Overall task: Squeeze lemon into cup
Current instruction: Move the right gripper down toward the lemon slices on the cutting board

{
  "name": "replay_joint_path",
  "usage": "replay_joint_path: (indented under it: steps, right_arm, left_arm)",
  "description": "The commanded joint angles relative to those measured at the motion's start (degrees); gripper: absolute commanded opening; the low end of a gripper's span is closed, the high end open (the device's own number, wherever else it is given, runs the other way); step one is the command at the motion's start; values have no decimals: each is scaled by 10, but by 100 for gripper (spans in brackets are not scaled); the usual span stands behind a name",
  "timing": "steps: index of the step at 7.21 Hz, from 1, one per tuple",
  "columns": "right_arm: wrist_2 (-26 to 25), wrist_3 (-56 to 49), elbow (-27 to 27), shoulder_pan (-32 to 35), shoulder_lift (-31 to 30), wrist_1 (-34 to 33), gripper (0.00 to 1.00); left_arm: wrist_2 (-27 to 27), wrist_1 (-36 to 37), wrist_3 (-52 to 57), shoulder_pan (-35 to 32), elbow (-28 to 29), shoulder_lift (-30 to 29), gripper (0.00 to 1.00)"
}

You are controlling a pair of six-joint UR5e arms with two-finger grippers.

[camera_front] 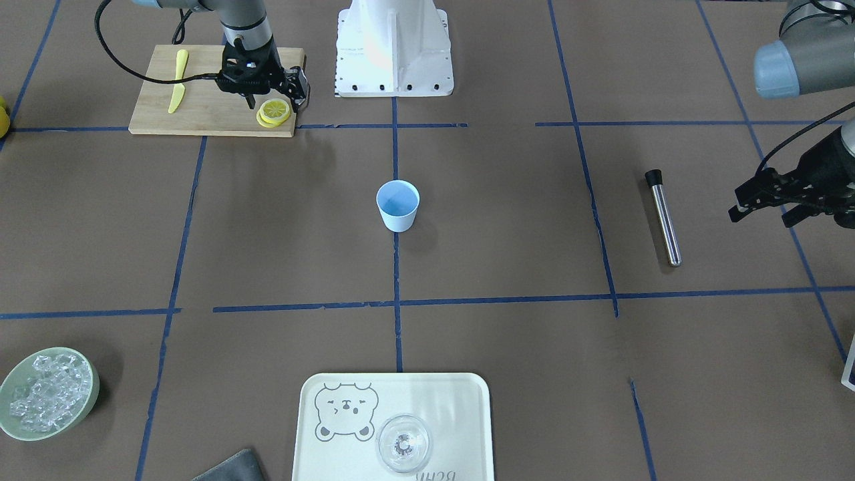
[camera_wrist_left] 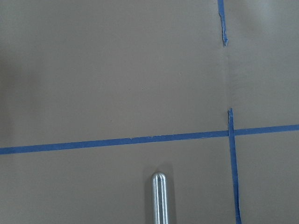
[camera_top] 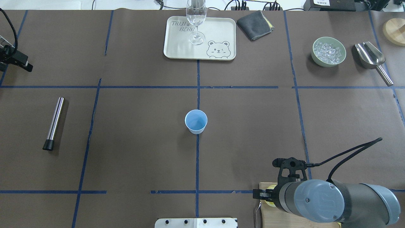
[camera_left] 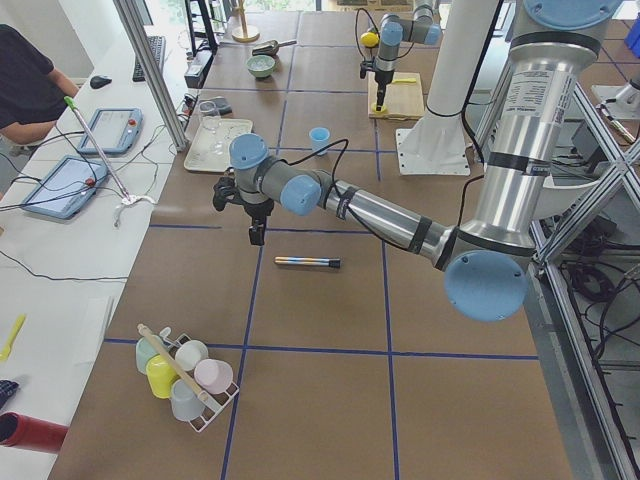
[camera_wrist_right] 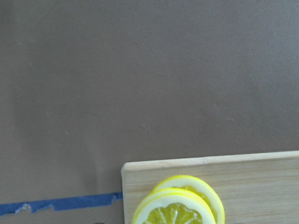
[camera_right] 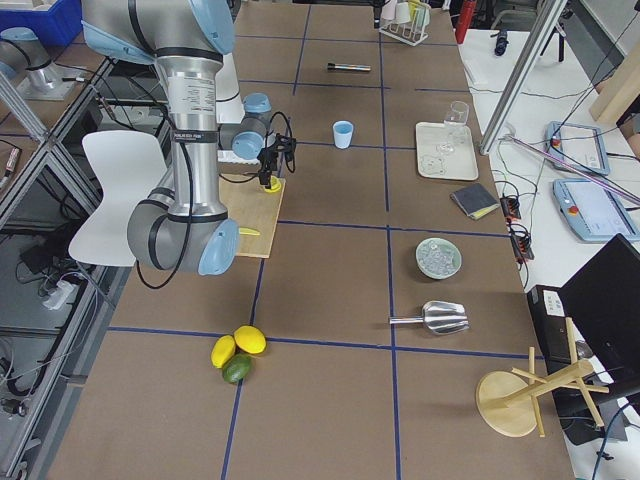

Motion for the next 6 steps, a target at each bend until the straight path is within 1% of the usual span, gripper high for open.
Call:
replay_joint_path:
  steps: [1,6]
  right_arm:
    - [3,0,-9,1,-1,1,94]
    - [2,0,-13,1,-1,2,94]
  left_arm:
    - [0,0,0,0,0,0,100]
    - [0,0,1,0,0,1,100]
